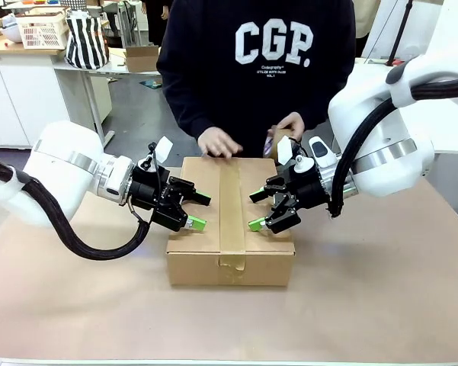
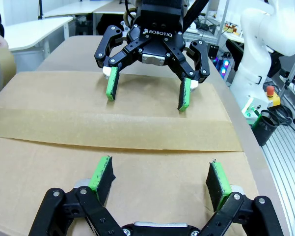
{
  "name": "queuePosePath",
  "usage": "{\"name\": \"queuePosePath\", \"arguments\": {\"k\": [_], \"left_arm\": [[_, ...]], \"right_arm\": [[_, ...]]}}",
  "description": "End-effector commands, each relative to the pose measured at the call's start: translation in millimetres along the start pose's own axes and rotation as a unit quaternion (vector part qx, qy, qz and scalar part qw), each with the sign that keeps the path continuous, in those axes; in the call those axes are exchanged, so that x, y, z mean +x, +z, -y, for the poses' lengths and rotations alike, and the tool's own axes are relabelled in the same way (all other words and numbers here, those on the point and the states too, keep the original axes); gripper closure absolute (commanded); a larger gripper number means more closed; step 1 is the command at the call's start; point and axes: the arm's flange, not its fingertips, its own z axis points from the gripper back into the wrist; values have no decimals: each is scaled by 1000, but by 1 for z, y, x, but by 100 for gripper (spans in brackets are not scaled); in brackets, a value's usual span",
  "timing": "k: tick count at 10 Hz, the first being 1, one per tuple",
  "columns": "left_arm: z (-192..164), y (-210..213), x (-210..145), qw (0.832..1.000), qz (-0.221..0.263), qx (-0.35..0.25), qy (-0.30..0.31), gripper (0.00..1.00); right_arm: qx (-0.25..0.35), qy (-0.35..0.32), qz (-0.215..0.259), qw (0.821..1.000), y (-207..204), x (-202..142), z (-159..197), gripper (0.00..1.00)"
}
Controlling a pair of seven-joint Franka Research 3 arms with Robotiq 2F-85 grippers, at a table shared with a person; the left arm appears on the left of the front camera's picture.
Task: Pack the gift set into the box.
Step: Press and hold the closed box until the human finishes sealing it.
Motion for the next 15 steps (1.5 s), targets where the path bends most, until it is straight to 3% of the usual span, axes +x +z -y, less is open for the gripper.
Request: {"name": "queuePosePath", "arguments": {"k": [1, 15], "left_arm": [[1, 1, -3, 1000, 2, -1, 6, 0], [1, 1, -3, 1000, 2, -1, 6, 0]], "right_arm": [[-2, -7, -2, 1000, -2, -5, -2, 0], [-2, -7, -2, 1000, -2, -5, -2, 0]]}}
